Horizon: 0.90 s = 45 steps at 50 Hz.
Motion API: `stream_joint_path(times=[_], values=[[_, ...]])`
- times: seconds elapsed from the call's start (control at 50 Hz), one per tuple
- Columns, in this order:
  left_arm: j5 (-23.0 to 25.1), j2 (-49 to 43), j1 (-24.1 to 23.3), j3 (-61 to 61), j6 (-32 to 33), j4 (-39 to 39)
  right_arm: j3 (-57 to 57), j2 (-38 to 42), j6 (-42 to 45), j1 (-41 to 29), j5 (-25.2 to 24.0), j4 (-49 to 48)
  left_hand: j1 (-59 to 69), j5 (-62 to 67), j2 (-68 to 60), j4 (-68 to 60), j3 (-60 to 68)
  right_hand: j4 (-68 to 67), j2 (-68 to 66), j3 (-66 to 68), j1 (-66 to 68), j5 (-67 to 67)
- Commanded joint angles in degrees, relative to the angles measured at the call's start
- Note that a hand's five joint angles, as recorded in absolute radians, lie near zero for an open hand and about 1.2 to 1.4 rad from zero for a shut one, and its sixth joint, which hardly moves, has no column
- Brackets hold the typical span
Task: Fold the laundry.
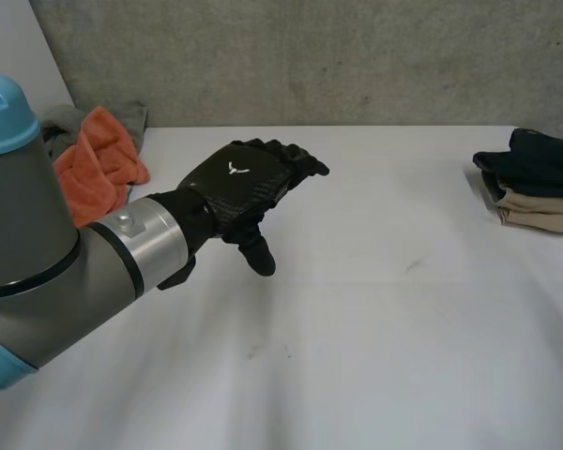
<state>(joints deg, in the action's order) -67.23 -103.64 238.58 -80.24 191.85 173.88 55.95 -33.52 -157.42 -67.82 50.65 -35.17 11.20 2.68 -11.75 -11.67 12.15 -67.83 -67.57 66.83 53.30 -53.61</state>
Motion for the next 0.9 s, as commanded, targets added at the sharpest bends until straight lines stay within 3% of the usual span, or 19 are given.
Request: stream_joint_path(times=[0.02, 0.04, 0.1, 0.2, 0.28, 0.42, 0.5, 0.58, 0.66, 0.7, 0.76, 0.8, 0.9], values=[[0.0, 0.2, 0.0, -0.6, 0.0, 0.1, -0.3, 1.9, 2.7, 3.4, -3.9, -5.1, 1.7, 0.2, -1.2, -1.2, 0.8, -12.2, -12.4, 13.2, 26.7, -16.4], [0.0, 0.3, 0.0, -0.6, 0.0, 0.0, -0.1, 1.7, 2.7, 3.3, -3.8, -5.1, 1.7, 0.2, -1.2, -1.2, 0.8, -6.4, -6.7, 7.4, 20.9, -10.6], [0.0, 0.3, 0.0, -0.6, 0.0, 0.1, 1.4, 0.5, 2.6, 3.3, -3.0, -4.9, 1.7, 0.2, -1.2, -1.2, 0.8, 57.0, 56.8, -56.0, -42.5, 52.8], [0.0, 0.5, 0.0, -0.5, 0.0, 0.1, 6.8, -5.7, 2.1, 3.5, 1.8, -4.5, 1.7, 0.2, -1.2, -1.2, 0.8, 57.8, 57.6, -56.8, -43.3, 53.6], [0.0, 1.2, 0.0, -0.6, 0.0, 0.0, 14.8, -15.6, 2.1, 3.8, 6.5, -1.8, 1.7, 0.2, -1.2, -1.2, 0.8, 57.8, 57.6, -56.8, -43.3, 53.6], [0.0, 2.3, 0.0, -1.1, 0.0, 0.1, 20.1, -22.4, 2.1, 7.9, 9.5, 7.5, 1.5, 0.1, -1.0, -1.1, 0.6, 57.8, 57.6, -56.8, -43.3, 53.6], [0.0, 2.7, 0.0, -0.8, 0.0, 0.1, 16.7, -23.3, 2.8, 9.0, 17.8, 16.9, 1.5, 0.1, -1.0, -1.1, 0.6, 57.8, 57.6, -56.8, -43.3, 53.6], [0.0, 3.1, 0.2, -0.1, 0.0, 0.1, 8.2, -23.7, 6.2, 8.8, 31.6, 22.8, 1.4, -0.1, -0.8, -0.9, 0.4, 57.8, 57.6, -56.8, -43.3, 53.6], [-0.2, 3.4, 1.1, 1.4, -0.1, 0.6, 5.1, -25.3, 8.4, 7.4, 36.8, 20.2, 1.4, -0.1, -0.8, -0.9, 0.4, 57.8, 57.6, -56.8, -43.3, 53.6], [-0.5, 3.5, 1.8, 2.5, -0.2, 1.2, 5.1, -26.4, 7.3, 4.3, 36.6, 17.5, 1.4, -0.1, -0.8, -0.9, 0.4, 57.8, 57.6, -56.8, -43.3, 53.6], [-2.3, 3.5, 3.1, 4.2, -0.3, 3.0, 8.0, -30.0, 1.1, -5.9, 34.9, 11.0, 1.2, -0.3, -0.7, -0.7, 0.2, 57.8, 57.6, -56.8, -43.3, 53.6], [-5.1, 3.5, 5.1, 5.4, -1.0, 5.6, 15.6, -36.2, -7.0, -13.7, 30.3, 3.9, 0.5, -1.0, 0.0, -0.1, -0.4, 57.8, 57.6, -56.8, -43.3, 53.6], [-12.2, 2.3, 11.1, 7.3, -1.7, 13.8, 28.7, -43.9, -14.1, -22.1, 21.2, -2.7, 0.2, -1.3, 0.4, 0.3, -0.8, 57.8, 57.6, -56.8, -43.3, 53.6]])
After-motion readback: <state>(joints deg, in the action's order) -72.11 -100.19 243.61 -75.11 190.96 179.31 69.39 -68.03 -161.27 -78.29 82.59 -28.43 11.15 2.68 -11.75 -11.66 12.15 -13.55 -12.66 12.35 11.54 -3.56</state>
